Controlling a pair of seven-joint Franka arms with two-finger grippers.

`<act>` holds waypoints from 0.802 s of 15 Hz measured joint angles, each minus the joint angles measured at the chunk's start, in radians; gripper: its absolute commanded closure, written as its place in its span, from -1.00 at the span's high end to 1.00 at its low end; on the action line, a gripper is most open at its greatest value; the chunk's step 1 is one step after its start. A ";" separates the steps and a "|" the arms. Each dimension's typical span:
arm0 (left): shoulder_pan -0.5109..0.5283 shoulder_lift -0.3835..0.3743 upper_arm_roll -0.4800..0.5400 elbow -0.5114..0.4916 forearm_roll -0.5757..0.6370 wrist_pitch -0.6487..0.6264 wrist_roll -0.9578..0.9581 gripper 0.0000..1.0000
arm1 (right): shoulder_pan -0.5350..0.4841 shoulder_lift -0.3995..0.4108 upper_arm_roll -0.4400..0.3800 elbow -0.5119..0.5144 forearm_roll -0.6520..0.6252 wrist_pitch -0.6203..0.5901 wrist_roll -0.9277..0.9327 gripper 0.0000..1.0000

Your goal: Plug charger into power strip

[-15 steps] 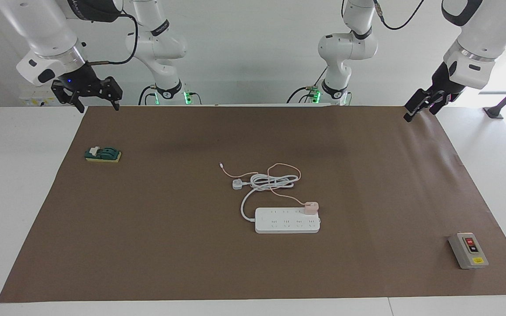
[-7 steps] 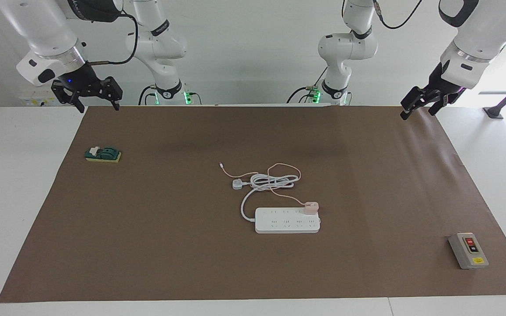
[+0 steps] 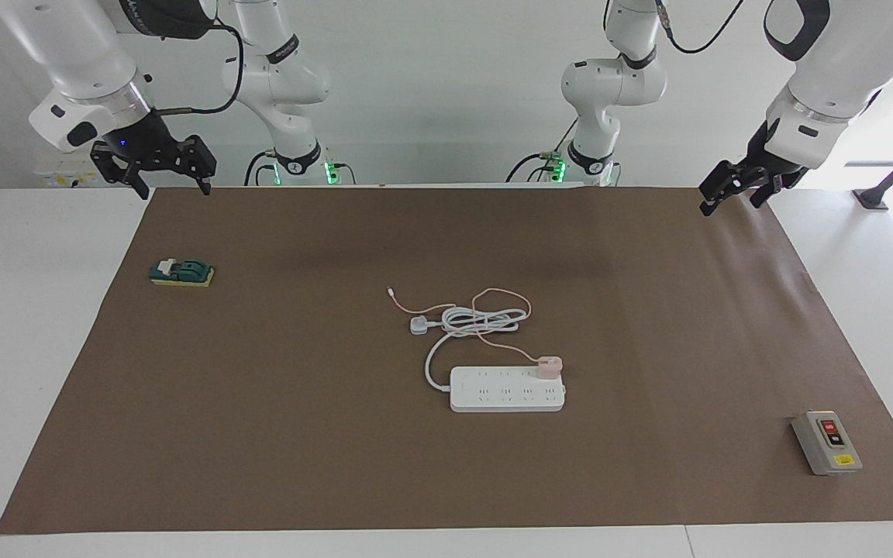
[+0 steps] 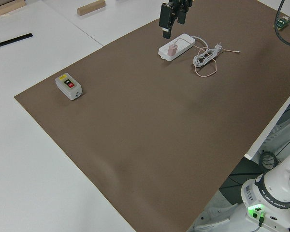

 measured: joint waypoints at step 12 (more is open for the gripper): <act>-0.017 -0.001 -0.006 -0.006 0.027 0.013 0.143 1.00 | 0.000 0.000 0.000 0.000 0.000 0.000 0.000 1.00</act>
